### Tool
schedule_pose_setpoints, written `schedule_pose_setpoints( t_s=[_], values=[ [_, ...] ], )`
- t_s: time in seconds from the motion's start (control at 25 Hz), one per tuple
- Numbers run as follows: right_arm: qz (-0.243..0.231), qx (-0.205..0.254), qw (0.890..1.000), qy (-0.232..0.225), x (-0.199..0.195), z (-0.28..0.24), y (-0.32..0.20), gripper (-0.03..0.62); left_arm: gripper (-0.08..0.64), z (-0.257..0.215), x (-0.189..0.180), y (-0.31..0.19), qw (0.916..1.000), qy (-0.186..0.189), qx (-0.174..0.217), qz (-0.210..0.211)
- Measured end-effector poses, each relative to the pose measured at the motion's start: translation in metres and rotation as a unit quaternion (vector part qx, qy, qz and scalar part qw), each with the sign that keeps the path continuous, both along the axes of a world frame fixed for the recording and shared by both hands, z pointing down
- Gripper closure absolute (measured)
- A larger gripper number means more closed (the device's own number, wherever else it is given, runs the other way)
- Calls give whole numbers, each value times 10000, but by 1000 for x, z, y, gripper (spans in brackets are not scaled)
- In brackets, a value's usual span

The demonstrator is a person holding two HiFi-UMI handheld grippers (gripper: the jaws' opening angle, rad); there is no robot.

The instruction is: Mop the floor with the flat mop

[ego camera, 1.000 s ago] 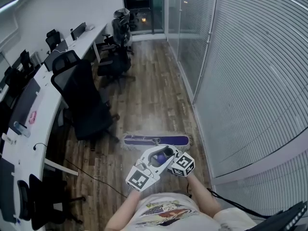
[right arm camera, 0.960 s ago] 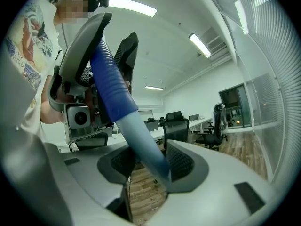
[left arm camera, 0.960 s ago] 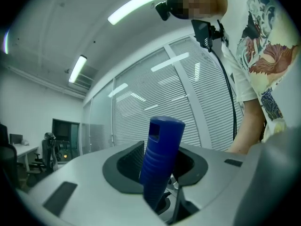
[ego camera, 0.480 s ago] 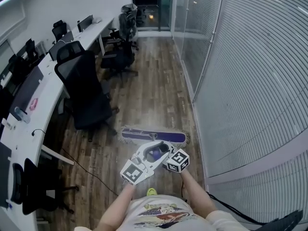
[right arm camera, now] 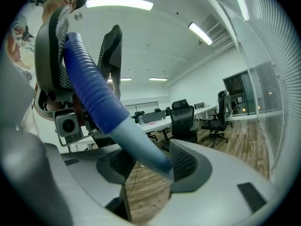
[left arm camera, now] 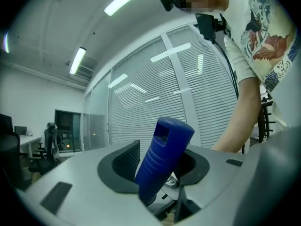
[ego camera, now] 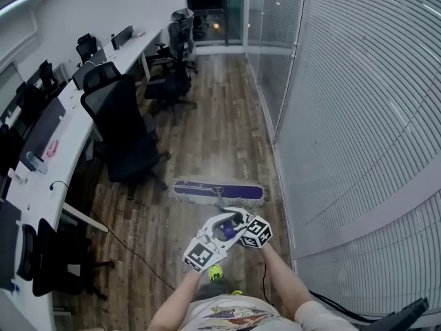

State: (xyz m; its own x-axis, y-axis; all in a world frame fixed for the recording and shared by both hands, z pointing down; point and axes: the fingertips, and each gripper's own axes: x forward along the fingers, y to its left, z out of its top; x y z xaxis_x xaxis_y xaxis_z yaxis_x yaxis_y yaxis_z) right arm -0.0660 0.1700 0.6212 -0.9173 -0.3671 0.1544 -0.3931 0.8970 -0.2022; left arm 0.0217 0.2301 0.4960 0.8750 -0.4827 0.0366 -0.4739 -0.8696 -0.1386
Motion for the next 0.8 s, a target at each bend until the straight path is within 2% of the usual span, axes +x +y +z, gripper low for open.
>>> schedule_pose_setpoints(
  t_s=[0.36,0.8],
  values=[
    [-303,8,9995,114,15,9,76,396,403,22,19,74,9996,-121,-57,-246],
    [-361,-56,9992,139,34,17,176,391,402,30,41,176,9994,-347,19,-43]
  ],
)
